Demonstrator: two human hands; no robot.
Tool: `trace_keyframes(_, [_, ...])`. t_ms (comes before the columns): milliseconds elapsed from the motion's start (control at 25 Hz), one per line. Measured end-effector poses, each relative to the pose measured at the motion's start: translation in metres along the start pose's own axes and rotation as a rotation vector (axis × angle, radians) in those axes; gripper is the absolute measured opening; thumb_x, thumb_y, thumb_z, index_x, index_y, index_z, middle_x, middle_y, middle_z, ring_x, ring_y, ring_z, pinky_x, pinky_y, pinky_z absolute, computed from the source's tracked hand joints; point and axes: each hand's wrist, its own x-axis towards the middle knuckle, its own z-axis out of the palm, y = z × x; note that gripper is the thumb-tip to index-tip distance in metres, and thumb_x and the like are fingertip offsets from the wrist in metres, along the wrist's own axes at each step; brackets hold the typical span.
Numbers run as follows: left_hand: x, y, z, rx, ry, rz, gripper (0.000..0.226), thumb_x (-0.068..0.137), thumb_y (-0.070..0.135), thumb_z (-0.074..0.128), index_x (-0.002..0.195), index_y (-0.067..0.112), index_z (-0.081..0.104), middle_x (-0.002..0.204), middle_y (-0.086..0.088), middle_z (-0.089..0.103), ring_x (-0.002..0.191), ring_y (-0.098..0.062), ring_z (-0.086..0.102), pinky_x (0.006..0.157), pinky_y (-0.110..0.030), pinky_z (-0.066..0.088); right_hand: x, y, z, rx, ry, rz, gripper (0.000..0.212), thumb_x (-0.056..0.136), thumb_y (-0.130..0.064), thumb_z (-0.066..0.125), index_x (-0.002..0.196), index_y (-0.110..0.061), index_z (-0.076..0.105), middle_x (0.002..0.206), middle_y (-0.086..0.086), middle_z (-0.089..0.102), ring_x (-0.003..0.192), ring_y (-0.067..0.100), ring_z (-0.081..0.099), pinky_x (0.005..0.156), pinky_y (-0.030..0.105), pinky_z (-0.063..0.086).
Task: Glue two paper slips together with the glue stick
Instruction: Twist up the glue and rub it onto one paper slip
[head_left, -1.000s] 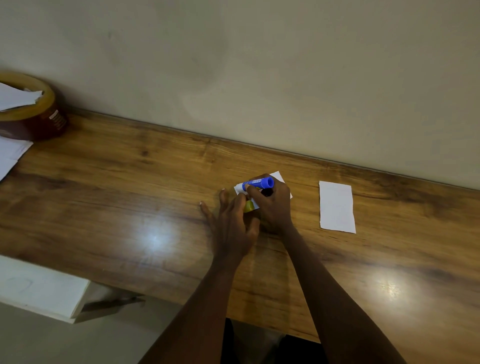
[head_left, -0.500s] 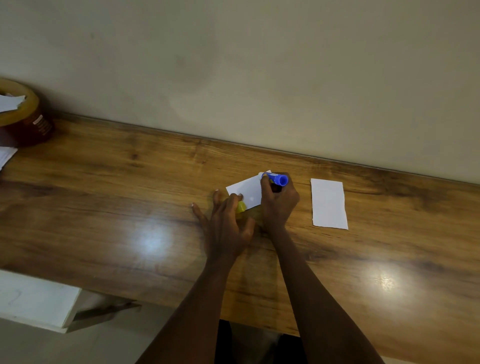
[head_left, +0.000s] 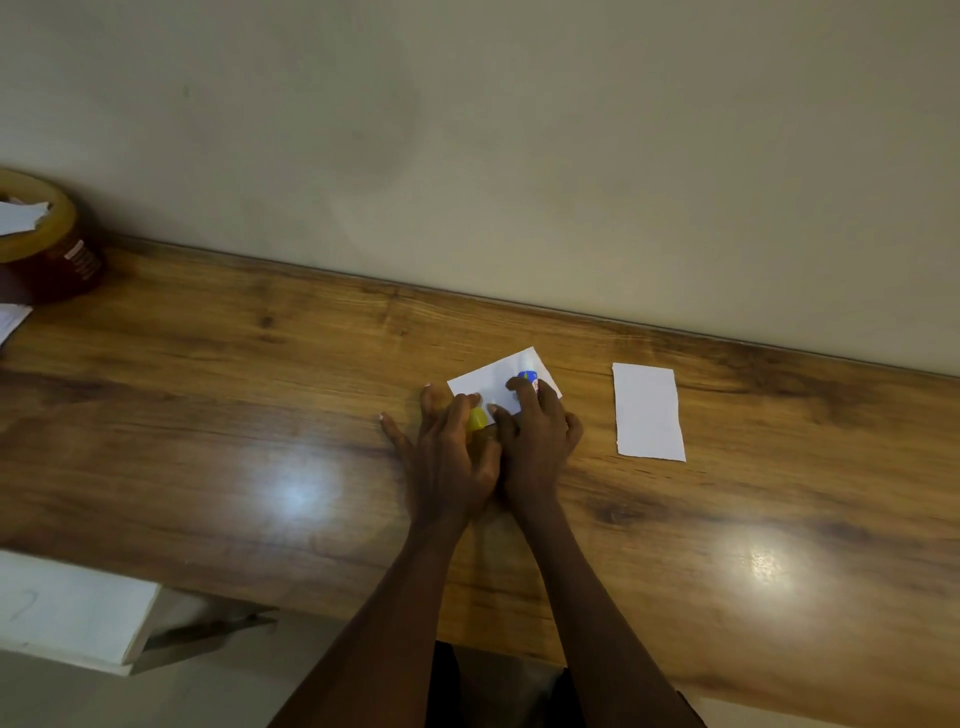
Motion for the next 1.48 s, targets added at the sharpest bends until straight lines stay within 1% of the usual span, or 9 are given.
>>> trace_keyframes(320, [-0.001, 0.000, -0.001, -0.032, -0.027, 0.028, 0.067, 0.073, 0.030, 0.041, 0.138, 0.023, 0.025, 0.146, -0.018, 0.032, 0.141, -0.035, 0.003, 0.107, -0.059, -0.015, 0.064, -0.006, -0.035, -0.314, -0.319, -0.276, 0.052, 0.074, 0.005, 0.057, 0.115, -0.025, 0.045, 0.120, 0.007, 0.061, 0.115, 0.029, 0.051, 0.109, 0.055, -0.002])
trace_keyframes(520, [0.000, -0.003, -0.001, -0.023, -0.066, 0.012, 0.064, 0.073, 0.032, 0.040, 0.135, 0.023, 0.031, 0.145, -0.019, 0.034, 0.142, -0.031, 0.004, 0.108, -0.058, -0.015, 0.058, -0.012, -0.022, -0.230, -0.172, -0.224, 0.038, 0.078, -0.007, 0.055, 0.110, -0.024, 0.046, 0.106, 0.007, 0.067, 0.102, 0.028, 0.057, 0.106, 0.055, 0.008])
trace_keyframes(840, [-0.001, 0.001, -0.002, -0.017, -0.036, 0.018, 0.047, 0.074, 0.030, 0.042, 0.117, 0.014, 0.048, 0.139, -0.021, 0.041, 0.139, -0.032, 0.022, 0.109, -0.059, -0.009, 0.053, -0.003, -0.020, -0.027, -0.084, -0.131, 0.034, 0.081, -0.035, 0.054, 0.111, -0.021, 0.049, 0.108, 0.009, 0.066, 0.101, 0.027, 0.057, 0.105, 0.053, 0.013])
trace_keyframes(1080, [-0.001, 0.001, -0.002, -0.057, -0.016, 0.013, 0.056, 0.075, 0.032, 0.042, 0.130, 0.019, 0.039, 0.141, -0.018, 0.041, 0.141, -0.030, 0.015, 0.110, -0.059, -0.010, 0.063, 0.005, -0.025, -0.150, -0.247, -0.154, 0.054, 0.074, -0.016, 0.069, 0.120, -0.023, 0.042, 0.128, 0.008, 0.055, 0.119, 0.030, 0.048, 0.109, 0.053, 0.007])
trace_keyframes(1200, [0.000, 0.000, -0.001, -0.057, -0.023, 0.013, 0.058, 0.075, 0.034, 0.041, 0.132, 0.021, 0.037, 0.140, -0.017, 0.042, 0.141, -0.030, 0.013, 0.110, -0.060, -0.010, 0.074, 0.001, -0.037, -0.157, -0.494, -0.275, 0.062, 0.073, -0.004, 0.067, 0.123, -0.024, 0.036, 0.130, 0.012, 0.051, 0.116, 0.030, 0.047, 0.106, 0.048, 0.018])
trace_keyframes(1280, [0.001, 0.000, -0.001, -0.025, -0.048, 0.012, 0.058, 0.074, 0.035, 0.038, 0.130, 0.020, 0.038, 0.142, -0.017, 0.038, 0.141, -0.029, 0.011, 0.110, -0.060, -0.010, 0.079, -0.003, -0.044, -0.185, -0.717, -0.339, 0.069, 0.071, 0.005, 0.065, 0.124, -0.025, 0.034, 0.128, 0.015, 0.048, 0.104, 0.027, 0.047, 0.090, 0.041, 0.034])
trace_keyframes(1360, [0.001, 0.000, -0.001, 0.028, -0.078, 0.004, 0.059, 0.073, 0.037, 0.035, 0.129, 0.020, 0.040, 0.146, -0.018, 0.033, 0.142, -0.029, 0.011, 0.109, -0.058, -0.012, 0.080, -0.006, -0.051, -0.216, -0.857, -0.398, 0.069, 0.069, 0.009, 0.064, 0.124, -0.022, 0.035, 0.128, 0.016, 0.048, 0.099, 0.026, 0.048, 0.078, 0.035, 0.039])
trace_keyframes(1440, [0.001, 0.000, 0.000, 0.060, -0.097, -0.005, 0.057, 0.073, 0.038, 0.034, 0.127, 0.020, 0.041, 0.147, -0.018, 0.032, 0.142, -0.028, 0.011, 0.109, -0.056, -0.014, 0.078, -0.008, -0.054, -0.154, -0.805, -0.427, 0.062, 0.069, 0.008, 0.066, 0.119, -0.017, 0.041, 0.121, 0.016, 0.054, 0.098, 0.025, 0.054, 0.077, 0.033, 0.044])
trace_keyframes(1480, [0.001, 0.000, 0.000, 0.070, -0.104, -0.011, 0.056, 0.073, 0.038, 0.034, 0.126, 0.020, 0.041, 0.146, -0.017, 0.033, 0.142, -0.027, 0.011, 0.109, -0.056, -0.014, 0.074, -0.008, -0.053, -0.046, -0.673, -0.413, 0.053, 0.069, 0.004, 0.068, 0.114, -0.014, 0.045, 0.113, 0.015, 0.059, 0.091, 0.020, 0.057, 0.077, 0.030, 0.047])
